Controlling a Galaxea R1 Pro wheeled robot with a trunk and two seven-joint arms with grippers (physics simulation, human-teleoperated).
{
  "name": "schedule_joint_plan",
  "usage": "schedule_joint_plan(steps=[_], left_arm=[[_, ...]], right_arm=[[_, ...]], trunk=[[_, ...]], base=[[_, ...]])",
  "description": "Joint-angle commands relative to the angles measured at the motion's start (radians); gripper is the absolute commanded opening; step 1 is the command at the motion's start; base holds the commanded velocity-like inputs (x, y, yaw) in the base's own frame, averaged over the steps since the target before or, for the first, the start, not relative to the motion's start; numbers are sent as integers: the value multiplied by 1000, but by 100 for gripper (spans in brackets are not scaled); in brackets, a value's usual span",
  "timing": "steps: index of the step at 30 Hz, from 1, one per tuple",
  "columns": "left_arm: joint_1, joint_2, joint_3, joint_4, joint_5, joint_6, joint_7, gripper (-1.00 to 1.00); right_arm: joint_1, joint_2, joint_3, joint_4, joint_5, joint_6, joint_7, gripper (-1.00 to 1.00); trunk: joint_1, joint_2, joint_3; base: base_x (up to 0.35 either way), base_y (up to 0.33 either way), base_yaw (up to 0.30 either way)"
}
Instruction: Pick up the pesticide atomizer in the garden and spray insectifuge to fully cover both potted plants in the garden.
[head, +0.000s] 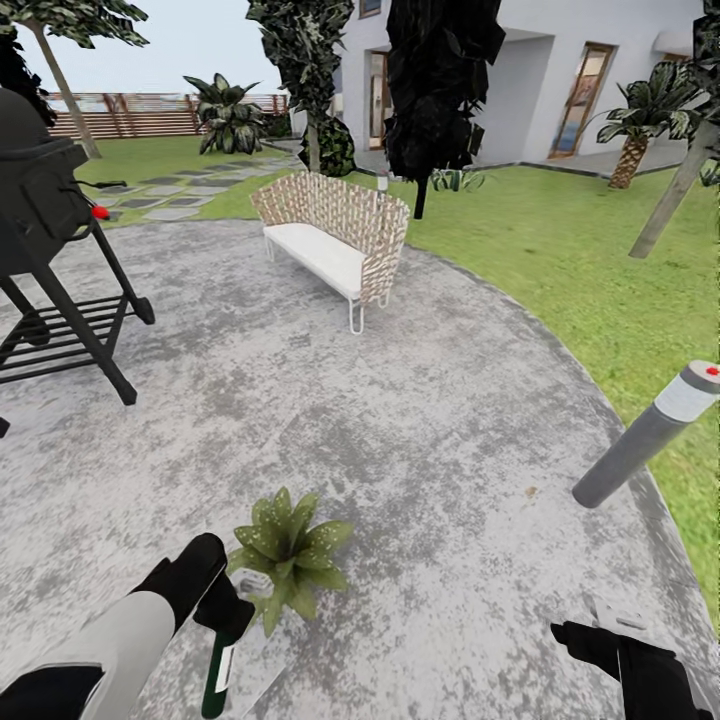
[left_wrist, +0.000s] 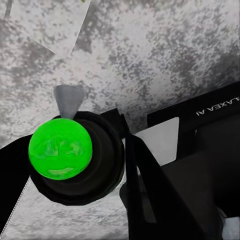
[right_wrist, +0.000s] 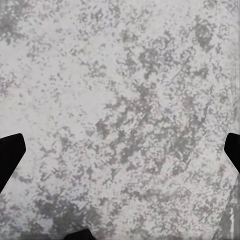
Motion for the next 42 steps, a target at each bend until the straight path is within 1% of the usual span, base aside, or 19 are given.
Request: schedule_joint_plan(steps=[1, 8, 9, 10, 13, 16, 18, 21, 28, 34, 38, 42], left_arm=[[0, 1, -6, -2, -8, 3, -8, -100], [0, 8, -15, 4, -8, 3, -8, -100], [0, 13, -16, 5, -8, 3, -8, -100], [0, 29, -16, 6, -8, 3, -8, -100], [1, 51, -17, 8, -8, 3, -8, -100], [1, 62, -17, 9, -8, 2, -9, -100], [1, 65, -17, 31, -9, 1, -9, -100], [1, 65, -17, 46, -9, -2, -9, -100], [1, 63, -17, 50, -9, -3, -9, -100], [1, 61, -17, 50, -8, -4, -9, -100], [1, 57, -18, 48, -8, -4, -9, -100], [1, 44, -20, 43, -8, -4, -9, -100]], right_arm=[[-1, 1, -4, -2, 9, 1, 9, 100], [-1, 1, -4, -2, 9, 0, 8, 100], [-1, 1, -4, -2, 9, 0, 8, 100], [-1, 1, -4, -2, 9, 0, 8, 100], [-1, 1, -4, -2, 9, 1, 7, 100], [-1, 1, -4, -2, 9, 0, 7, 100], [-1, 1, -4, -2, 9, 1, 7, 100], [-1, 1, -4, -2, 9, 1, 7, 100], [-1, 1, -4, -2, 9, 1, 7, 100], [-1, 1, -4, -2, 9, 1, 7, 100], [-1, 1, -4, -2, 9, 1, 7, 100], [-1, 1, -4, -2, 8, 1, 8, 100]], trunk=[[0, 0, -1], [0, 0, -1], [0, 0, -1], [0, 0, -1], [0, 0, -1], [0, 0, -1], [0, 0, -1], [0, 0, -1], [0, 0, -1], [0, 0, -1], [0, 0, -1], [0, 0, -1]], base=[[0, 0, -42], [0, 0, -8], [0, 0, 0], [0, 0, 0], [0, 0, 0], [0, 0, 0], [0, 0, -9], [0, 0, -114], [0, 0, -214], [-15, -1, -25], [-185, -77, -2], [-111, -42, -2]])
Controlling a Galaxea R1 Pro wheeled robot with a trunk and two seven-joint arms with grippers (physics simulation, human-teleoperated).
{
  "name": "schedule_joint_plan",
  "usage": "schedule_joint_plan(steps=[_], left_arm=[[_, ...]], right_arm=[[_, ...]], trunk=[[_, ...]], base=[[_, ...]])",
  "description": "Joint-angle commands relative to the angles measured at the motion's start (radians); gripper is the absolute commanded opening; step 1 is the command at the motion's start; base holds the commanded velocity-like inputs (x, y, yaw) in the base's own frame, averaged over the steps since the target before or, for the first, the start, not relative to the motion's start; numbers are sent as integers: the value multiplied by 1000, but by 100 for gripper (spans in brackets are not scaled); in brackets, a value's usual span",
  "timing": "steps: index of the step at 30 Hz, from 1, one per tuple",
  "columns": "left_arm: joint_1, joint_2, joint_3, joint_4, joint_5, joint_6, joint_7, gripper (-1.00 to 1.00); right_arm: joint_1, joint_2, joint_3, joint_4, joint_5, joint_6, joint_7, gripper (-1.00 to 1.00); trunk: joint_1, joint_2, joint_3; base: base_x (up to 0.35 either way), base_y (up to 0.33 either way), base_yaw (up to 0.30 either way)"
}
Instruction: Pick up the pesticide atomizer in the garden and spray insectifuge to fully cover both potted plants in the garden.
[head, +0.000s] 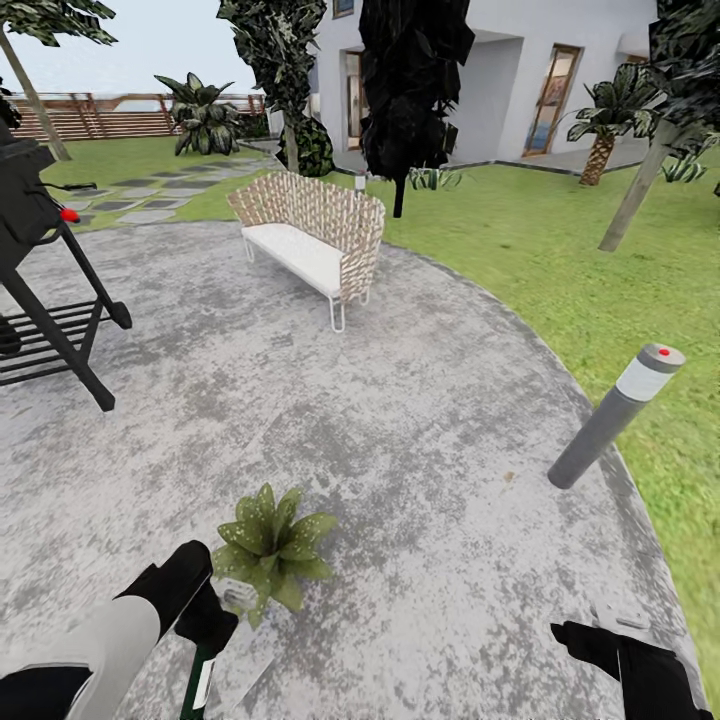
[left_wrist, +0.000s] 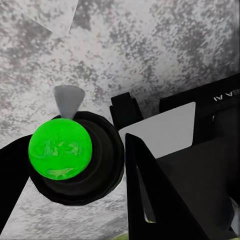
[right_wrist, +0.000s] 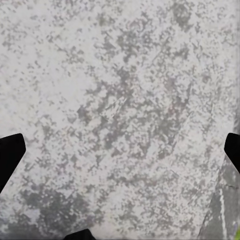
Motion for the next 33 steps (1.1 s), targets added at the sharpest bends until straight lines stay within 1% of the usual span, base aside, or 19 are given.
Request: schedule_joint_plan(steps=[1, 3, 8, 12, 15, 18, 22, 30, 32, 33], left_arm=[[0, -8, -4, -3, -10, 2, -8, -100], [-1, -13, -3, -4, -10, 2, -8, -100], [-2, -15, -3, -5, -9, 3, -8, -100], [-2, -7, -2, -5, -11, 3, -8, -100], [-2, 10, -2, -5, -11, 3, -8, -100], [-2, 14, -2, -5, -10, 3, -8, -100], [-2, 8, -3, -5, -10, 2, -7, -100], [-2, 4, -5, -5, -9, 2, -7, -100], [-2, 0, -5, -5, -9, 2, -7, -100], [-2, -6, -5, -5, -9, 2, -7, -100]], right_arm=[[-1, 1, -4, -2, 9, 1, 10, 100], [-1, 1, -4, -2, 9, 1, 10, 100], [-1, 1, -4, -2, 9, 1, 10, 100], [-1, 1, -4, -2, 9, 1, 10, 100], [-1, 1, -4, -2, 9, 1, 10, 100], [-1, 1, -4, -2, 9, 2, 10, 100], [-1, 1, -4, -2, 9, 1, 9, 100], [-1, 1, -4, -2, 9, 2, 10, 100], [-1, 1, -4, -2, 9, 1, 10, 100], [-1, 1, -4, -2, 9, 1, 10, 100]], trunk=[[0, 0, -1], [0, 0, -1], [0, 0, -1], [0, 0, -1], [0, 0, -1], [0, 0, -1], [0, 0, -1], [0, 0, -1], [0, 0, -1], [0, 0, -1]], base=[[-17, -6, -59], [-7, -3, -116], [-1, -1, -219], [0, 0, -245], [0, 0, -190], [0, 0, -77], [0, 0, -15], [0, 0, -1], [0, 0, 0], [0, 0, 0]])
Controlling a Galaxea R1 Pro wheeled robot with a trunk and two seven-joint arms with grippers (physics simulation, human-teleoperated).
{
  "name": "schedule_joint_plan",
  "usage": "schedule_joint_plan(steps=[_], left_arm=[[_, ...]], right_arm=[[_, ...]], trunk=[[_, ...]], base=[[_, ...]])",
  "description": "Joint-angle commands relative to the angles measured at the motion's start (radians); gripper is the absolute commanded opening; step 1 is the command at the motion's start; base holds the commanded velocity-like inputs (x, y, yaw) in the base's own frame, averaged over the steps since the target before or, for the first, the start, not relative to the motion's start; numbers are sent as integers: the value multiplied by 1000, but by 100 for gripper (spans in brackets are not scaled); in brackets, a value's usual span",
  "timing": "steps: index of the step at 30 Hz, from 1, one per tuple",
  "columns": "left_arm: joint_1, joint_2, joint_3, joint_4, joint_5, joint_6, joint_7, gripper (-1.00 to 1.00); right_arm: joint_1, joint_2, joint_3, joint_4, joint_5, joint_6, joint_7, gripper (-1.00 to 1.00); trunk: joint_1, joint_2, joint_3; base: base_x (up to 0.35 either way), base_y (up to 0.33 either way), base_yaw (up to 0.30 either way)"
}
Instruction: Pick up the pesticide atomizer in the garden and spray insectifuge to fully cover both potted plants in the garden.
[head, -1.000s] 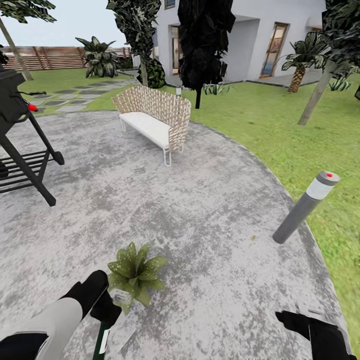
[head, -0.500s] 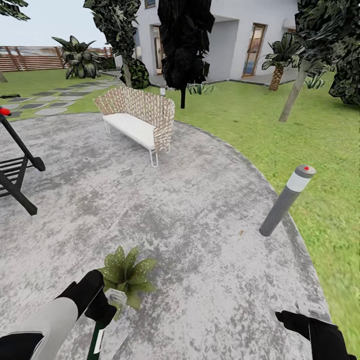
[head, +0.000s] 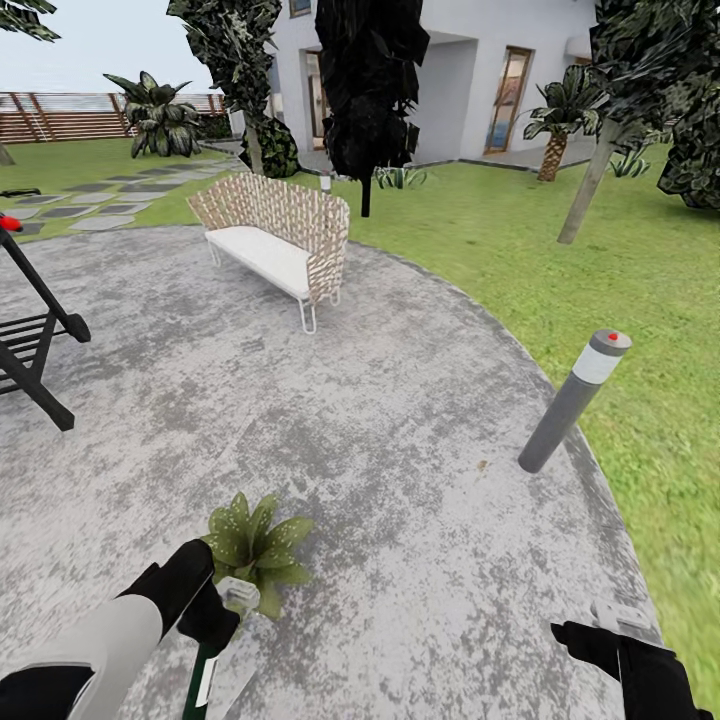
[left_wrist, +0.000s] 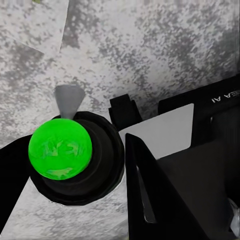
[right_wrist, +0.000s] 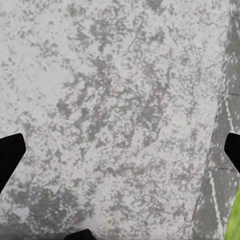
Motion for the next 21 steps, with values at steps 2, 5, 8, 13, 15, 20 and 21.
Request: schedule_joint_plan(steps=[2, 5, 8, 13, 15, 20, 21], left_arm=[[0, -16, -5, -2, -11, 1, -8, -100], [0, -20, -5, -2, -11, 1, -9, -100], [0, -31, -4, -5, -11, 2, -10, -100], [0, -40, -4, -22, -11, 5, -10, -100], [0, -41, -4, -23, -11, 6, -10, -100], [0, -41, -4, -23, -11, 6, -10, -100], [0, -41, -4, -24, -11, 6, -10, -100]], right_arm=[[-1, -1, -6, -2, 9, 2, 9, 100], [-1, -1, -5, -2, 9, 1, 9, 100], [-1, -1, -5, -2, 9, 1, 9, 100], [-1, -1, -5, -2, 9, 1, 9, 100], [-1, -1, -5, -2, 9, 1, 9, 100], [-1, -1, -5, -2, 9, 1, 9, 100], [-1, -1, -5, -2, 9, 2, 9, 100]], trunk=[[0, 0, -1], [0, 0, 0], [0, 0, 2], [0, 0, 5], [0, 0, 6], [0, 0, 9], [0, 0, 10]], base=[[0, 0, 0], [0, 0, -116], [0, 0, -221], [0, 0, -245], [0, -3, -248], [0, -136, -246], [0, -231, -241]])
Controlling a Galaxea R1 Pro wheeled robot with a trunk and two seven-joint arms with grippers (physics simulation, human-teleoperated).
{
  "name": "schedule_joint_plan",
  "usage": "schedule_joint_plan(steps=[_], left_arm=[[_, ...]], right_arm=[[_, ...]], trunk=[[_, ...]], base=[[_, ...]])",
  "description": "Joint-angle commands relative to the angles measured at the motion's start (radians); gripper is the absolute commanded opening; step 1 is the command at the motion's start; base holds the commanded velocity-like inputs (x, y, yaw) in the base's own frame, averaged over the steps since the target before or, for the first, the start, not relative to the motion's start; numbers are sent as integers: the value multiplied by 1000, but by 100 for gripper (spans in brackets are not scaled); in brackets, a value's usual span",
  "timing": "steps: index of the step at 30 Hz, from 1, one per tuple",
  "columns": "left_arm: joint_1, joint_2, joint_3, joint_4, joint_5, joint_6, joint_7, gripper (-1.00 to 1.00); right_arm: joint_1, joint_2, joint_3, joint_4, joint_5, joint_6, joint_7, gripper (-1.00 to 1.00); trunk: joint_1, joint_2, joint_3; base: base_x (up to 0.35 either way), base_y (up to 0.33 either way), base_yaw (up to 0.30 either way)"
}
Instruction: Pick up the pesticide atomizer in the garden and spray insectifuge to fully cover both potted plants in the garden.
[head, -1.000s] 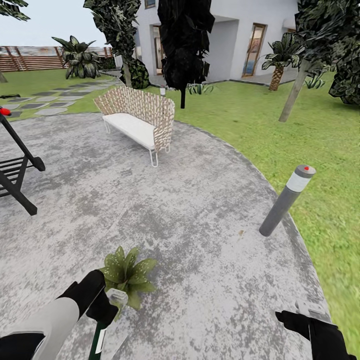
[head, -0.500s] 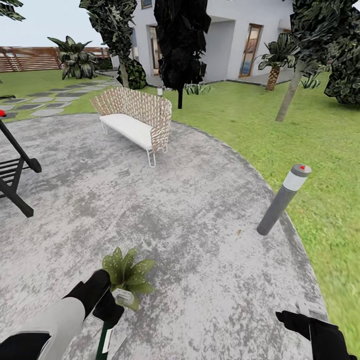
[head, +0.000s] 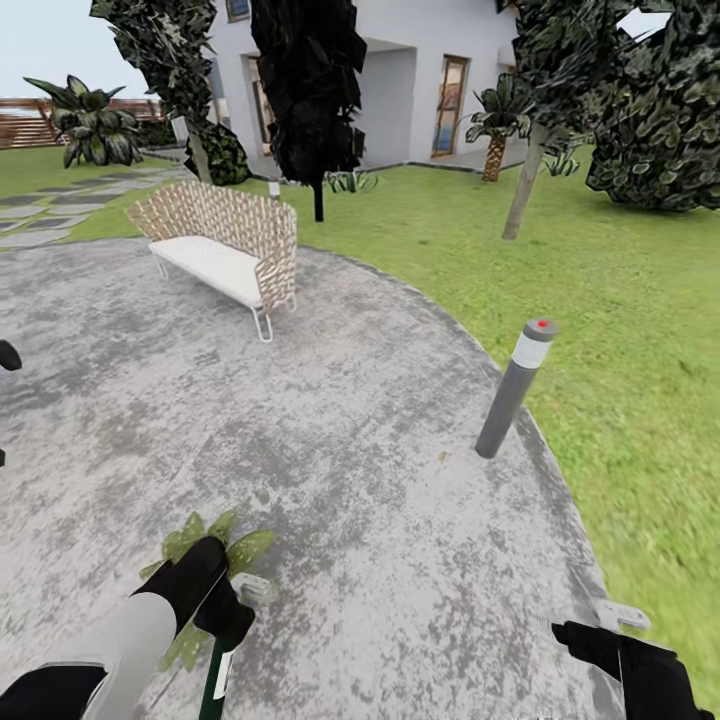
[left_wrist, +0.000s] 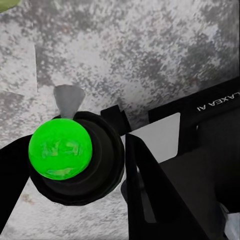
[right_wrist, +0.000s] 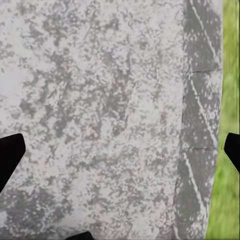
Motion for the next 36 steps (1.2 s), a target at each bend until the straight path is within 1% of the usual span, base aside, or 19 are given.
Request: schedule_joint_plan(steps=[1, 15, 16, 20, 21, 23, 25, 27, 30, 34, 36], left_arm=[[0, 1, -3, -2, -7, 3, -8, -100], [0, -1, -3, -14, -6, 3, -8, -100], [0, -5, -3, -15, -6, 3, -8, -100], [0, -39, -4, -17, -7, 0, -7, -100], [0, -43, -4, -17, -7, -1, -6, -100], [0, -60, -4, -20, -7, -4, -6, -100], [0, -72, -4, -47, -7, -6, -5, -100], [0, -76, -3, -76, -7, -8, -5, -100], [0, -77, -3, -97, -7, -12, -5, -100], [0, -79, -4, -115, -6, -47, -6, -100], [0, -87, -4, -117, -6, -65, -7, -100]], right_arm=[[-1, 0, -3, -1, 9, 1, 9, 100], [-1, 1, -3, -1, 9, 1, 9, 100], [-1, 0, -3, -1, 9, 1, 9, 100], [-1, 1, -3, -1, 9, 1, 9, 100], [-1, 1, -3, -1, 9, 1, 9, 100], [-1, 1, -3, -1, 9, 1, 9, 100], [-1, 1, -3, -1, 9, 1, 9, 100], [-1, 0, -3, -1, 9, 1, 9, 100], [-1, 0, -5, -1, 9, 1, 9, 100], [-1, 0, -5, -1, 9, 1, 9, 100], [-1, 0, -5, -1, 9, 1, 9, 100]], trunk=[[0, 0, 0], [0, 0, 9], [0, 0, 9], [0, 0, 12], [0, 0, 12], [0, 0, 14], [0, 0, 15], [0, 0, 16], [0, 0, 17], [0, 0, 19], [0, 0, 20]], base=[[0, -240, -239], [0, -252, -229], [0, -189, -218], [0, -52, -218], [0, -6, -218], [0, -2, -218], [0, -1, -218], [0, 0, -218], [0, 0, -218], [0, 0, -218], [0, 0, -218]])
